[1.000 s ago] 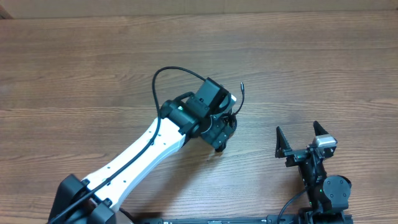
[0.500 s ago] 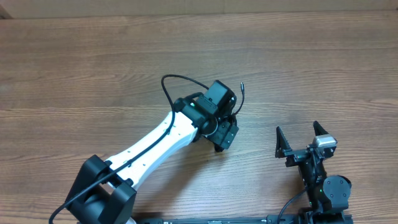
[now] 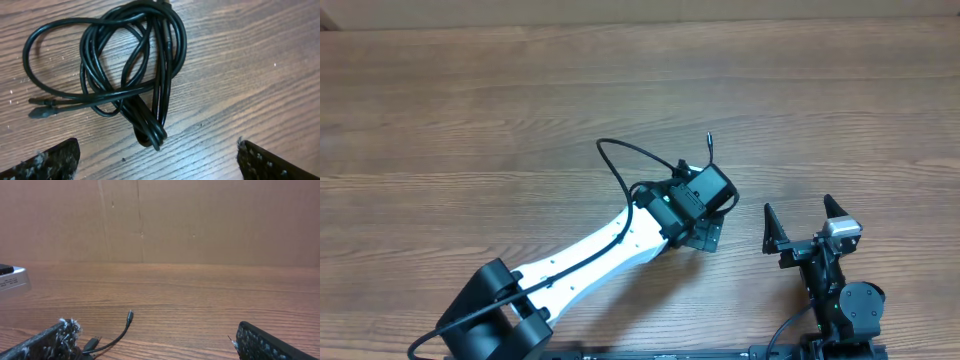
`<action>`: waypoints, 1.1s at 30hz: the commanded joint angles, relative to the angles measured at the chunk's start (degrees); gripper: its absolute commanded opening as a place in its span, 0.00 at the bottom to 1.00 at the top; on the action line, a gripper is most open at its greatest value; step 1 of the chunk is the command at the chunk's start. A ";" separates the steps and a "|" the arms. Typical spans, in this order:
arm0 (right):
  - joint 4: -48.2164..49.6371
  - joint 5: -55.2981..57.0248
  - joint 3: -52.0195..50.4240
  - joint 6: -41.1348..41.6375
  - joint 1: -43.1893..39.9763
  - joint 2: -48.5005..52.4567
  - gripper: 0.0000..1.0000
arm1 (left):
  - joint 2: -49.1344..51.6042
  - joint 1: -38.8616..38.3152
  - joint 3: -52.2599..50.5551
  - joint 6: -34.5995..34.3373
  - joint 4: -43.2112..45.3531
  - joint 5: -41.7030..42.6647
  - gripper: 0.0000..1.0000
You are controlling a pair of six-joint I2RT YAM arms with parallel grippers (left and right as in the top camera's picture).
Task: Untangle cables
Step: 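Reach the left gripper over the black cable bundle and grasp it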
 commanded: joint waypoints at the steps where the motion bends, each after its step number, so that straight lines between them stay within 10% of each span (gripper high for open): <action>1: 0.20 0.52 -0.61 -0.04 0.04 -0.68 1.00 | 1.33 -0.48 1.22 -5.79 0.09 -3.48 0.99; 13: 0.20 0.52 -0.61 -0.04 0.04 -0.68 1.00 | 9.14 -0.46 1.18 -9.49 0.76 0.09 1.00; 33: 0.20 0.52 -0.61 -0.04 0.04 -0.68 1.00 | 10.10 -0.48 1.18 -9.49 6.69 -0.42 0.52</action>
